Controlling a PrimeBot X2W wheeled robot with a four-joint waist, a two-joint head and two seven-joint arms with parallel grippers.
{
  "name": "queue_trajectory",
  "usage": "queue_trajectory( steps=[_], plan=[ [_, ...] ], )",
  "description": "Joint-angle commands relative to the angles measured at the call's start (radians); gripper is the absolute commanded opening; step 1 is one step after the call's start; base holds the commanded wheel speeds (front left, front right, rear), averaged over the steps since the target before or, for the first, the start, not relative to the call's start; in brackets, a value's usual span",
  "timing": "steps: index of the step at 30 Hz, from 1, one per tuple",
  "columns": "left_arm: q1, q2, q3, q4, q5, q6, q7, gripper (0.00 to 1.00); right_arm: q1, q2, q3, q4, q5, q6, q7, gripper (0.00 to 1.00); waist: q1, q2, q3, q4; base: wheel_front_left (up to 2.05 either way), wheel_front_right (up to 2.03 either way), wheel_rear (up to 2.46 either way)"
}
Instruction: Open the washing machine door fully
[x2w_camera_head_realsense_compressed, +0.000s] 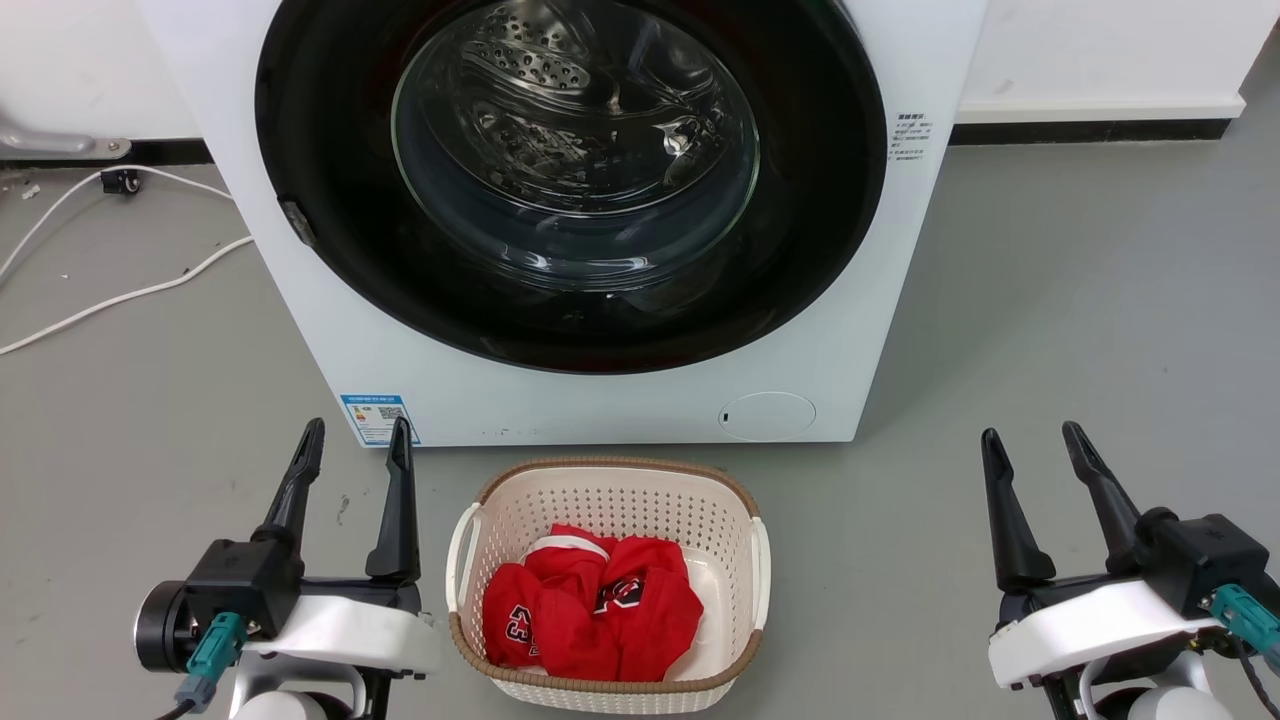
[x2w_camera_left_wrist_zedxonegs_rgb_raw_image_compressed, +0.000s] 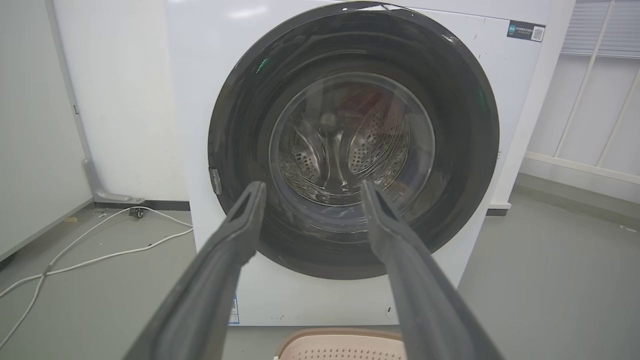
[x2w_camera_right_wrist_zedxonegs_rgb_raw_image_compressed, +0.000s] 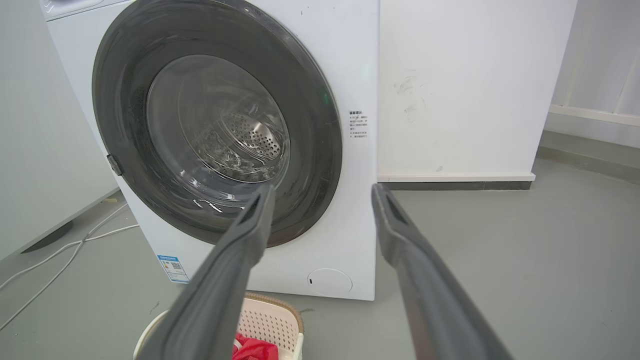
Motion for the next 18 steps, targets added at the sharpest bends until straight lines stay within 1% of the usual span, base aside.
queue_trajectory(
  steps=[1, 13, 18],
  plan=[
    [0.004, 0.005, -0.003, -0.008, 0.018, 0.005, -0.007, 1.00, 0.005, 0.003, 0.001, -0.009, -0.017, 0.000, -0.003, 1.00, 0.0000, 0.0000, 0.000, 0.000, 0.00, 0.00, 0.00],
    [0.009, 0.004, -0.003, -0.012, 0.091, 0.010, -0.028, 1.00, 0.009, 0.004, 0.005, -0.005, -0.088, 0.000, -0.012, 1.00, 0.0000, 0.0000, 0.002, -0.001, 0.00, 0.00, 0.00],
    [0.012, -0.004, 0.003, -0.009, 0.119, 0.001, -0.040, 1.00, 0.011, 0.005, 0.008, -0.003, -0.122, 0.000, -0.023, 1.00, 0.0000, 0.0000, 0.002, -0.002, 0.00, 0.00, 0.00]
  ],
)
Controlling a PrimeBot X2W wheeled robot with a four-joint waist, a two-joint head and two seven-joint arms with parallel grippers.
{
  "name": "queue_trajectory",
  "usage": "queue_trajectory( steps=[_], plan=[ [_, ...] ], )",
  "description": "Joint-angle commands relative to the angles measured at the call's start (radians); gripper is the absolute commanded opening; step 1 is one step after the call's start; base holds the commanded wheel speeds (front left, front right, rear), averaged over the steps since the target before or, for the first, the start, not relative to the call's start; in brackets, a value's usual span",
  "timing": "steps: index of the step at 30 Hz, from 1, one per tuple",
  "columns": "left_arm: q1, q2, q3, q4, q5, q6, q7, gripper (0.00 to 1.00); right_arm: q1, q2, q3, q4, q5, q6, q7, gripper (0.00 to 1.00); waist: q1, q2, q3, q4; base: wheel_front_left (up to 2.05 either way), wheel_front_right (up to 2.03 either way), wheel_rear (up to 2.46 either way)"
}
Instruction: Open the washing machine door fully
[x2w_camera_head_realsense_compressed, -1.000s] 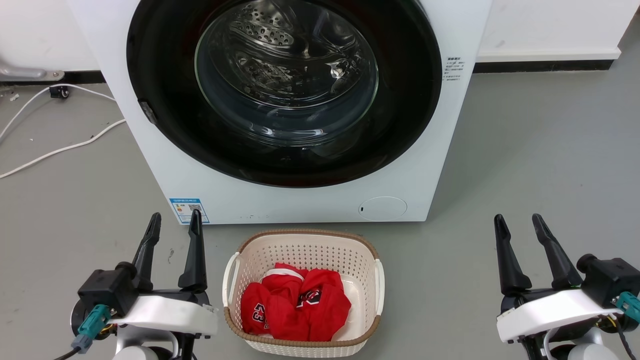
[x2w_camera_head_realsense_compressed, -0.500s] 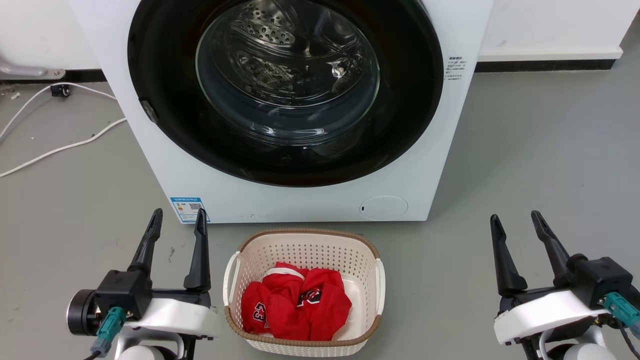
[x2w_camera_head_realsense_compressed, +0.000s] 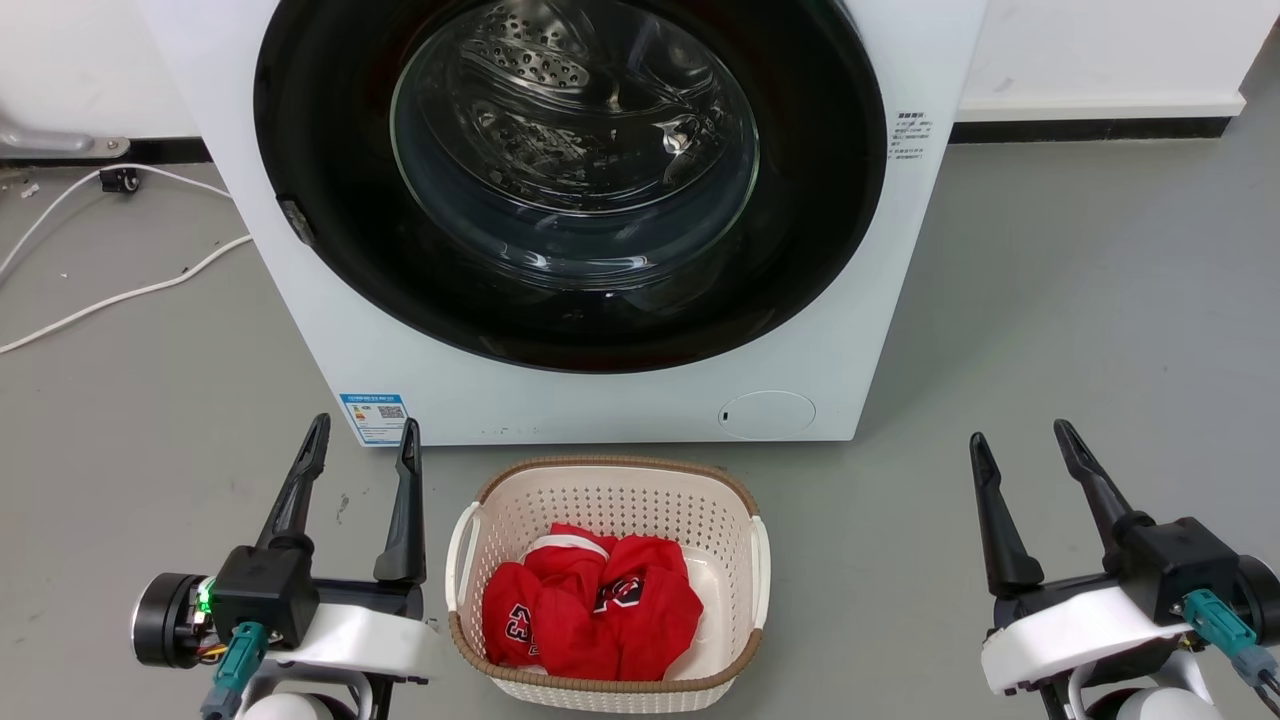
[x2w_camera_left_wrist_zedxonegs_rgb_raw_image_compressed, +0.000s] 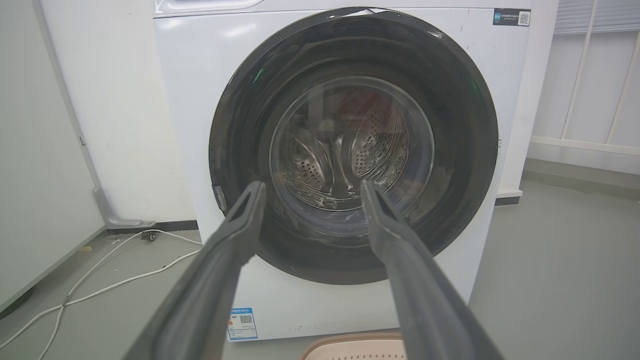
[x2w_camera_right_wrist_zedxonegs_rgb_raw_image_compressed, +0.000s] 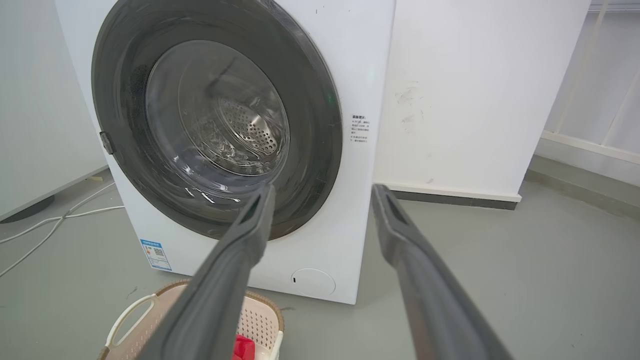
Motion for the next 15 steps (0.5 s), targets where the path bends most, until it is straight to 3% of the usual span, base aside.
queue_trajectory(
  steps=[1, 15],
  plan=[
    [0.009, -0.001, 0.002, -0.004, 0.017, -0.003, -0.007, 1.00, 0.010, 0.004, 0.003, -0.001, -0.014, 0.000, -0.008, 1.00, 0.0000, 0.0000, 0.000, 0.000, 0.00, 0.00, 0.00],
    [0.012, -0.012, 0.014, 0.009, 0.001, -0.017, -0.006, 1.00, 0.003, 0.004, 0.003, 0.019, 0.031, 0.000, -0.019, 0.98, 0.0000, 0.0000, 0.000, 0.000, 0.00, 0.00, 0.00]
  ],
)
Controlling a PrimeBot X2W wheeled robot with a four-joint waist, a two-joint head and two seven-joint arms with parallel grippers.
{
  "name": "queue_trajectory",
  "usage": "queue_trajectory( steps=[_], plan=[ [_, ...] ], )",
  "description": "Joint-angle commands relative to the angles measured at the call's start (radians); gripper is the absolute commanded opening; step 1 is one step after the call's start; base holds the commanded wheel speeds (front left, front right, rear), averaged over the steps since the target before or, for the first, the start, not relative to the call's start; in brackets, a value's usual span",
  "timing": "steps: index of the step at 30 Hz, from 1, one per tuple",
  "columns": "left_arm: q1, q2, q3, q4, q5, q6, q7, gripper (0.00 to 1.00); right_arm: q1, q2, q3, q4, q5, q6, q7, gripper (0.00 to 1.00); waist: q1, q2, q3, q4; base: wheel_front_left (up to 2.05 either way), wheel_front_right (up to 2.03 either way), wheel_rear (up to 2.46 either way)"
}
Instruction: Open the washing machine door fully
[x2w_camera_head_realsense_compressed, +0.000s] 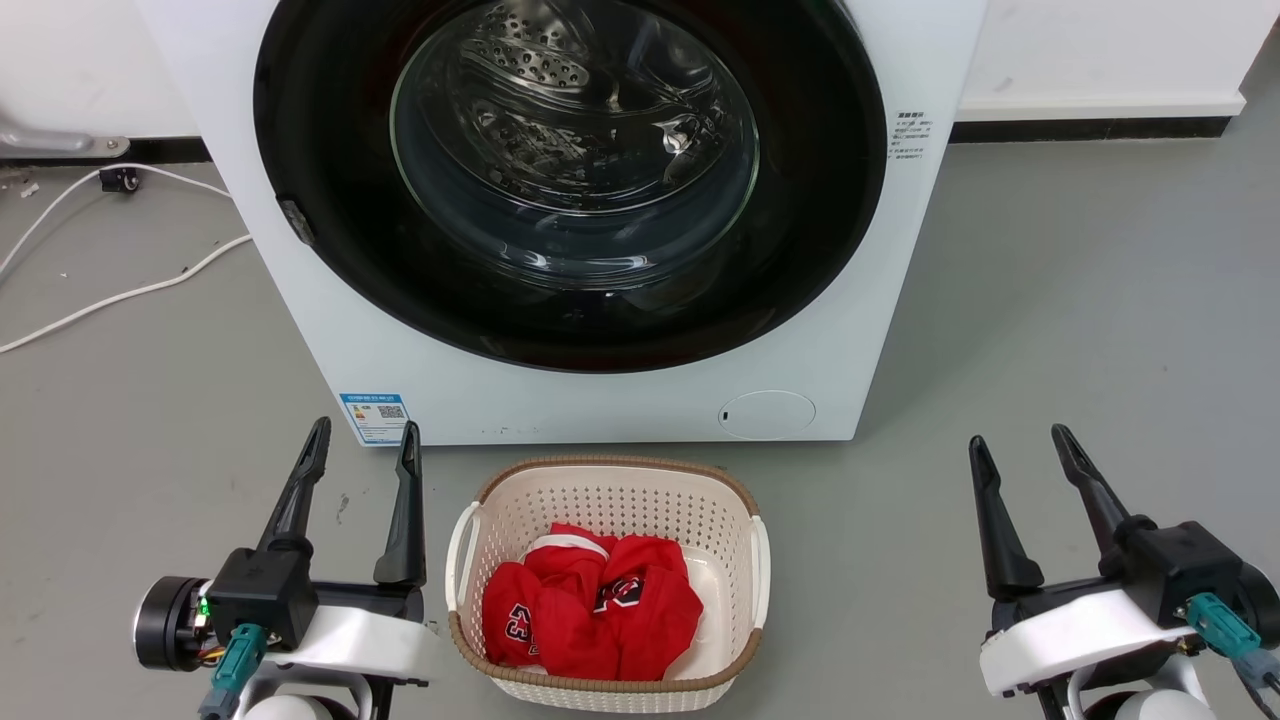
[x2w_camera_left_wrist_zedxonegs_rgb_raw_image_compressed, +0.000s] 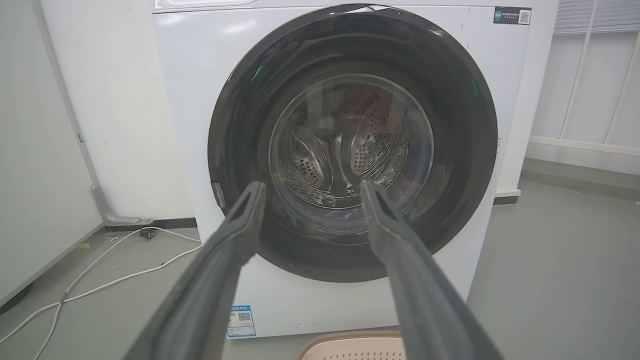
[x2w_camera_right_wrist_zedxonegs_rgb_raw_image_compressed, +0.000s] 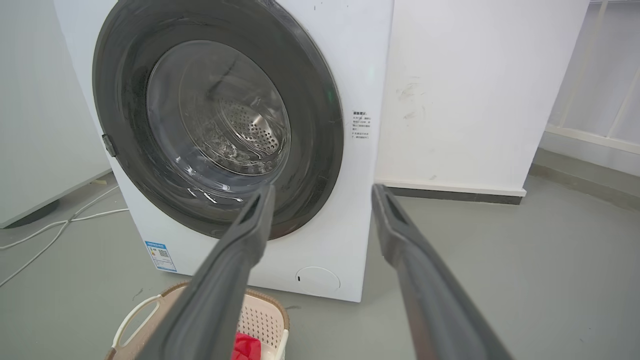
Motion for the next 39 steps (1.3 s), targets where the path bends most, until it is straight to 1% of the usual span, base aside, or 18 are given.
queue_trajectory(
  steps=[1, 2, 6, 7, 8, 10, 13, 14, 15, 17, 18, 21, 22, 25, 28, 33, 35, 39],
  plan=[
    [0.011, -0.003, 0.004, 0.000, -0.002, -0.005, -0.002, 1.00, 0.002, 0.003, 0.003, 0.002, 0.018, 0.000, -0.010, 0.35, 0.0000, 0.0000, 0.000, 0.000, 0.00, 0.00, 0.00],
    [0.011, -0.004, 0.004, -0.002, -0.001, -0.005, -0.002, 1.00, -0.001, 0.003, 0.002, 0.002, 0.024, 0.000, -0.016, 0.00, 0.0000, 0.0000, 0.001, -0.001, 0.00, 0.00, 0.00],
    [0.013, -0.006, 0.007, 0.000, 0.002, -0.007, -0.002, 1.00, -0.008, 0.003, 0.004, 0.003, 0.057, 0.000, -0.036, 0.00, 0.0000, 0.0000, 0.002, 0.000, 0.00, 0.00, 0.00],
    [0.014, -0.006, 0.008, 0.000, 0.003, -0.006, -0.003, 1.00, -0.009, 0.003, 0.005, 0.000, 0.087, 0.000, -0.046, 0.00, 0.0000, 0.0000, 0.003, 0.000, 0.00, 0.00, 0.00],
    [0.014, -0.006, 0.009, 0.001, 0.003, -0.007, -0.002, 1.00, -0.010, 0.003, 0.007, -0.002, 0.149, 0.000, -0.058, 0.00, 0.0000, 0.0000, 0.003, 0.001, 0.00, 0.00, 0.00],
    [0.014, -0.007, 0.011, 0.003, 0.005, -0.008, -0.003, 1.00, -0.013, 0.003, 0.011, 0.001, 0.299, 0.000, -0.082, 0.00, 0.0000, 0.0000, 0.003, 0.001, 0.00, 0.00, 0.00],
    [0.013, -0.009, 0.015, 0.003, 0.006, -0.008, -0.003, 1.00, -0.026, 0.003, 0.013, 0.000, 0.566, 0.000, -0.102, 0.00, 0.0000, 0.0000, 0.005, 0.001, 0.00, 0.00, 0.00],
    [0.012, -0.009, 0.016, 0.003, 0.006, -0.008, -0.002, 1.00, -0.036, 0.003, 0.004, -0.014, 0.651, 0.000, -0.104, 0.00, 0.0000, 0.0000, 0.005, 0.001, 0.00, 0.00, 0.00],
    [0.011, -0.010, 0.018, 0.002, 0.006, -0.008, -0.002, 1.00, -0.048, 0.001, -0.011, -0.029, 0.768, 0.000, -0.104, 0.00, 0.0000, 0.0000, 0.007, 0.000, 0.00, 0.00, 0.00],
    [0.007, -0.010, 0.020, 0.002, 0.005, -0.009, -0.002, 1.00, -0.054, 0.002, -0.032, -0.039, 0.942, 0.000, -0.103, 0.00, 0.0000, 0.0000, 0.011, -0.002, 0.00, 0.00, 0.00],
    [0.004, -0.011, 0.021, 0.000, 0.005, -0.010, -0.002, 1.00, -0.063, 0.002, -0.044, -0.040, 1.049, 0.000, -0.103, 0.00, 0.0000, 0.0000, 0.015, -0.002, 0.00, 0.00, 0.00],
    [-0.013, -0.012, 0.026, -0.007, 0.002, -0.011, -0.002, 1.00, -0.110, 0.001, -0.076, -0.027, 1.266, 0.000, -0.103, 0.00, 0.0000, 0.0000, 0.033, -0.004, 0.00, 0.00, 0.00],
    [-0.013, -0.012, 0.026, -0.007, 0.002, -0.011, -0.002, 1.00, -0.110, 0.001, -0.076, -0.027, 1.266, 0.000, -0.103, 0.00, 0.0000, 0.0000, 0.033, -0.004, 0.00, 0.00, 0.00],
    [-0.031, -0.013, 0.030, -0.015, 0.000, -0.013, -0.002, 1.00, -0.174, 0.001, -0.105, -0.001, 1.403, 0.000, -0.103, 0.00, 0.0000, 0.0000, 0.061, -0.006, 0.00, 0.00, 0.00],
    [-0.058, -0.013, 0.037, -0.025, -0.004, -0.014, -0.002, 1.00, -0.262, 0.002, -0.122, 0.043, 1.469, 0.000, -0.103, 0.00, 0.0000, 0.0000, 0.104, -0.006, 0.00, 0.00, 0.00],
    [-0.113, -0.011, 0.051, -0.042, -0.008, -0.022, -0.002, 1.00, -0.449, -0.005, -0.141, 0.158, 1.502, 0.000, -0.100, 0.00, 0.0000, 0.0000, 0.183, 0.001, 0.00, 0.00, 0.00],
    [-0.133, -0.010, 0.055, -0.046, -0.012, -0.023, -0.002, 1.00, -0.534, -0.030, -0.148, 0.220, 1.513, 0.000, -0.078, 0.00, 0.0000, 0.0000, 0.211, 0.006, 0.00, 0.00, 0.00],
    [-0.170, -0.007, 0.062, -0.054, -0.015, -0.029, -0.002, 1.00, -0.711, -0.093, -0.131, 0.357, 1.503, 0.000, -0.019, 0.00, 0.0000, 0.0000, 0.268, 0.016, 0.00, 0.00, 0.00]
  ],
)
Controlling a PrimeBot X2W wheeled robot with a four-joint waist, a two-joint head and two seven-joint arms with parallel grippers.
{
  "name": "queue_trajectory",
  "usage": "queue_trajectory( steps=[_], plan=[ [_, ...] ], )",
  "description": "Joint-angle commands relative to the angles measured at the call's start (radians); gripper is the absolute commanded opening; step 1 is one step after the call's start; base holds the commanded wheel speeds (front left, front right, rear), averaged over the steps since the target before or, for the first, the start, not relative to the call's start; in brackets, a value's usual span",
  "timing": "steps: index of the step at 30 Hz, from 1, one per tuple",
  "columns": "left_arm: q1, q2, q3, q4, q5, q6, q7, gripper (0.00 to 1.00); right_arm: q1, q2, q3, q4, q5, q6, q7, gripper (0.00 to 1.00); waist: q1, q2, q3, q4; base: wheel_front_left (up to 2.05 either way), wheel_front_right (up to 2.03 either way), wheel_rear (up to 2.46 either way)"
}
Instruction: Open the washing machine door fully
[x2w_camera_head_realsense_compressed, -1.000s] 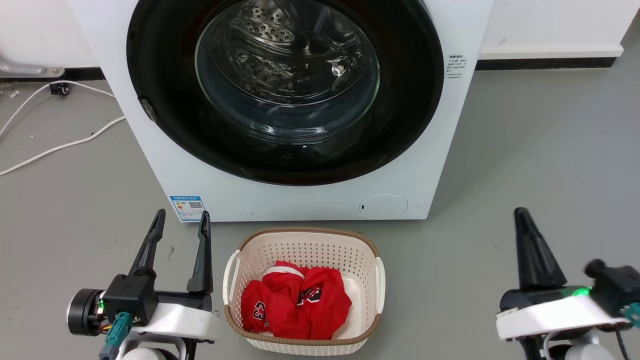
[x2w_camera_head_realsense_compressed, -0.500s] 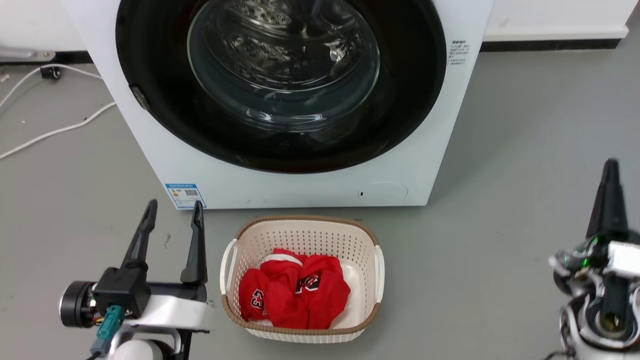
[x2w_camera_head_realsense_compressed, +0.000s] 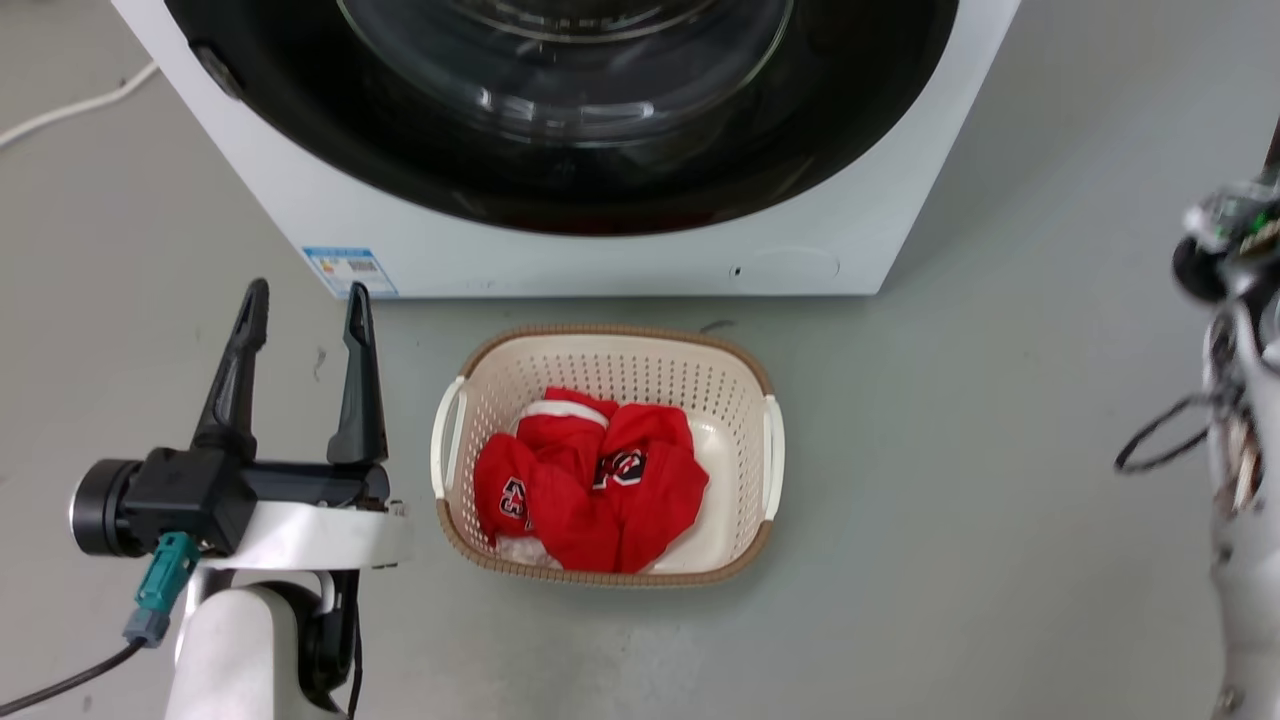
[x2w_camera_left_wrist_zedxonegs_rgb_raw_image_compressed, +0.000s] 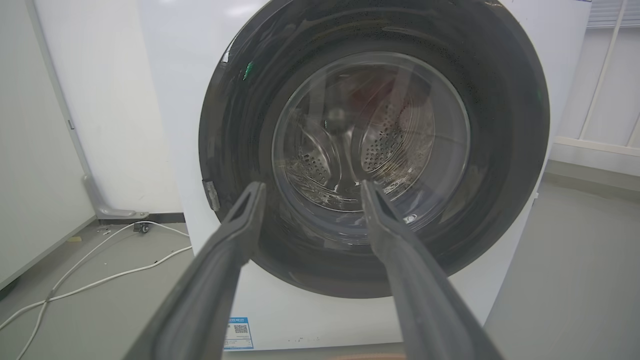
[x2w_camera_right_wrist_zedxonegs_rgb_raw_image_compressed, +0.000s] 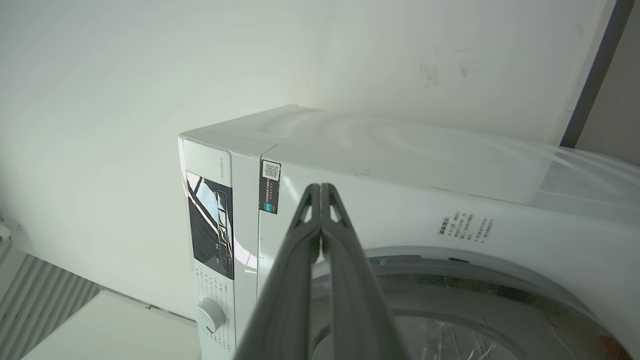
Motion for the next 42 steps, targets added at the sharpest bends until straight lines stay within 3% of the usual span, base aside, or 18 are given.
queue_trajectory(
  steps=[1, 5, 11, 19, 32, 42],
  plan=[
    [-0.022, 0.005, 0.002, -0.004, -0.006, -0.005, -0.002, 1.00, -0.071, -0.021, 0.010, 0.048, -0.007, 0.000, 0.024, 0.00, -0.0001, 0.0000, 0.047, 0.013, 0.00, 0.00, 0.00],
    [-0.053, 0.007, 0.002, -0.011, -0.008, -0.008, -0.002, 1.00, -0.241, -0.089, 0.059, 0.192, -0.053, 0.000, 0.109, 0.00, -0.0001, 0.0000, 0.089, 0.024, 0.00, 0.00, 0.00],
    [-0.079, 0.012, 0.001, -0.019, -0.009, -0.013, -0.002, 1.00, -0.464, -0.130, 0.150, 0.380, -0.124, 0.000, 0.266, 0.00, -0.0001, 0.0000, 0.128, 0.030, 0.00, 0.00, 0.00],
    [-0.098, 0.020, 0.001, -0.028, -0.010, -0.015, -0.002, 1.00, -0.655, -0.102, 0.250, 0.567, -0.212, 0.000, 0.450, 0.00, -0.0001, 0.0000, 0.168, 0.029, 0.00, 0.00, 0.00],
    [-0.132, 0.030, -0.012, -0.039, -0.015, -0.017, -0.002, 1.00, -0.844, -0.048, 0.295, 0.788, -0.313, 0.000, 0.537, 0.00, -0.0001, 0.0000, 0.233, 0.032, 0.00, 0.00, 0.00],
    [-0.142, 0.029, -0.024, -0.030, -0.021, -0.017, -0.002, 1.00, -0.875, -0.026, 0.283, 0.850, -0.287, 0.001, 0.692, 0.00, -0.0001, 0.0000, 0.240, 0.037, 0.00, 0.00, 0.00]
  ],
)
